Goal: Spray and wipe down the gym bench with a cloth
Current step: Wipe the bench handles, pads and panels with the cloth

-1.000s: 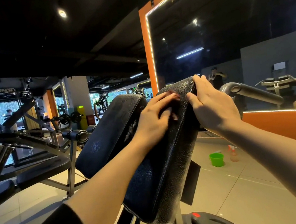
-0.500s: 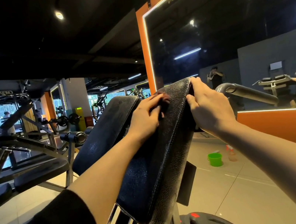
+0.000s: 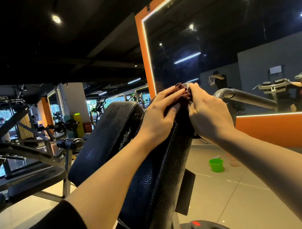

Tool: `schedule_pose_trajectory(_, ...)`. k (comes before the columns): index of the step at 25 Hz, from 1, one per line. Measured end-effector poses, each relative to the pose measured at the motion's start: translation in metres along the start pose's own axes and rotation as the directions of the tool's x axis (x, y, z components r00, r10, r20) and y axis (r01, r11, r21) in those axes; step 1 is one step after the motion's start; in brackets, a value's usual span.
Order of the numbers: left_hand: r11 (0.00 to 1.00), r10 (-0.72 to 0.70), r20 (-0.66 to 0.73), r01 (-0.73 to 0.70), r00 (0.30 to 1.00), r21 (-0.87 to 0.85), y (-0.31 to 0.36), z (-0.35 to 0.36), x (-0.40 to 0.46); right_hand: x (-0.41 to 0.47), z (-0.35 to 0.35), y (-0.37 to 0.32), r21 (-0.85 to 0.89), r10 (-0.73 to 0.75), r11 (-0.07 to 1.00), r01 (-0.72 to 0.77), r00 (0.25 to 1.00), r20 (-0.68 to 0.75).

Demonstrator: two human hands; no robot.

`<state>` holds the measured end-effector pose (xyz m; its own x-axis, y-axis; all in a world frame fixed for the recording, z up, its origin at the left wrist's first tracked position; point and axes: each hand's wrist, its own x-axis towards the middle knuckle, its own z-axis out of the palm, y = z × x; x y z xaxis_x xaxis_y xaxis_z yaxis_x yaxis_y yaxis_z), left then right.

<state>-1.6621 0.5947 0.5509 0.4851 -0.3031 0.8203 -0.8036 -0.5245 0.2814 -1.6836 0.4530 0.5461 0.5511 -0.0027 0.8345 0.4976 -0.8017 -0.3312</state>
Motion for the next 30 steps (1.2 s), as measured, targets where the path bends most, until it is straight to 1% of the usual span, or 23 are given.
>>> schedule_pose_trajectory(1,1.0,-0.003,0.0,0.003,1.0,-0.007,-0.003,-0.001,0.001,0.0,0.0,0.0,0.0,0.006,1.0,-0.006,1.0,0.003)
schedule_pose_trajectory(4,0.97,-0.24,-0.095,0.243,0.966,0.019,-0.012,-0.006,0.018,0.001,-0.001,-0.001,-0.019,0.025,0.999,-0.025,1.0,0.011)
schedule_pose_trajectory(5,0.978,-0.204,-0.094,0.207,0.974,0.02,-0.009,-0.004,0.019,0.0,-0.001,-0.001,-0.002,0.014,1.0,-0.014,1.0,0.006)
schedule_pose_trajectory(7,1.0,-0.004,-0.012,0.004,1.0,0.008,-0.002,0.002,0.017,-0.002,-0.002,0.0,0.05,0.004,0.999,-0.004,1.0,-0.002)
schedule_pose_trajectory(8,0.998,0.065,0.021,-0.065,0.998,0.009,-0.002,0.004,0.016,-0.002,-0.003,0.0,0.064,0.011,0.998,-0.01,1.0,-0.007)
schedule_pose_trajectory(9,0.999,0.049,0.022,-0.049,0.999,0.017,-0.005,0.002,0.018,-0.001,-0.003,0.0,0.059,0.018,0.998,-0.018,1.0,-0.005)
schedule_pose_trajectory(10,0.999,-0.038,-0.007,0.038,0.999,0.016,-0.01,-0.002,0.023,-0.001,-0.003,-0.001,0.043,0.024,0.999,-0.024,1.0,-0.001)
schedule_pose_trajectory(11,0.988,-0.155,-0.04,0.156,0.987,0.016,-0.013,-0.005,0.028,-0.001,-0.003,-0.001,0.035,0.027,0.999,-0.027,1.0,0.0)
schedule_pose_trajectory(12,0.972,-0.233,-0.06,0.234,0.971,0.021,-0.014,-0.005,0.032,-0.001,-0.003,-0.001,0.039,0.02,0.999,-0.02,1.0,-0.005)
schedule_pose_trajectory(13,0.979,-0.202,-0.054,0.203,0.978,0.016,-0.011,-0.004,0.035,-0.002,-0.003,0.0,0.053,0.01,0.999,-0.009,1.0,-0.01)
schedule_pose_trajectory(16,0.998,0.051,0.07,-0.049,0.996,-0.037,-0.004,0.005,0.035,-0.003,-0.002,0.001,0.106,-0.023,0.994,0.026,0.999,-0.032)
schedule_pose_trajectory(17,0.998,0.052,0.079,-0.05,0.996,-0.028,-0.006,0.004,0.037,-0.002,-0.001,0.002,0.108,-0.026,0.994,0.03,0.999,-0.039)
schedule_pose_trajectory(18,1.0,-0.01,0.043,0.011,0.999,-0.013,-0.013,0.002,0.042,-0.002,-0.001,0.002,0.095,-0.023,0.995,0.027,0.999,-0.039)
schedule_pose_trajectory(20,0.981,-0.188,-0.063,0.19,0.98,0.038,-0.022,-0.001,0.05,0.0,-0.001,0.002,0.06,0.0,0.998,0.002,1.0,-0.024)
schedule_pose_trajectory(21,0.98,-0.187,-0.075,0.191,0.979,0.053,-0.02,0.001,0.052,0.001,-0.001,0.002,0.049,0.003,0.999,-0.002,1.0,-0.019)
schedule_pose_trajectory(23,1.0,-0.005,0.008,0.005,1.0,0.028,-0.006,0.009,0.053,0.002,-0.001,0.004,0.051,-0.017,0.999,0.019,0.999,-0.036)
schedule_pose_trajectory(24,0.997,0.077,0.052,-0.077,0.996,0.001,0.0,0.014,0.053,0.003,0.0,0.005,0.064,-0.031,0.997,0.034,0.998,-0.055)
schedule_pose_trajectory(25,0.993,0.115,0.063,-0.115,0.991,-0.008,0.001,0.017,0.053,0.004,0.001,0.007,0.072,-0.039,0.996,0.044,0.997,-0.065)
schedule_pose_trajectory(26,0.995,0.096,0.031,-0.096,0.995,0.002,-0.004,0.016,0.054,0.005,0.001,0.007,0.069,-0.039,0.997,0.043,0.998,-0.059)
schedule_pose_trajectory(27,1.0,0.023,-0.018,-0.022,1.0,0.02,-0.013,0.012,0.056,0.006,0.002,0.007,0.059,-0.027,0.998,0.03,0.998,-0.048)
schedule_pose_trajectory(28,0.993,-0.1,-0.069,0.103,0.993,0.05,-0.023,0.007,0.056,0.006,0.001,0.007,0.049,-0.013,0.999,0.015,0.999,-0.041)
schedule_pose_trajectory(29,0.967,-0.234,-0.11,0.243,0.966,0.073,-0.033,0.001,0.053,0.005,0.002,0.006,0.04,-0.011,0.999,0.012,0.999,-0.037)
schedule_pose_trajectory(30,0.937,-0.324,-0.126,0.337,0.938,0.092,-0.04,-0.002,0.049,0.004,0.002,0.006,0.029,-0.02,0.999,0.021,0.999,-0.04)
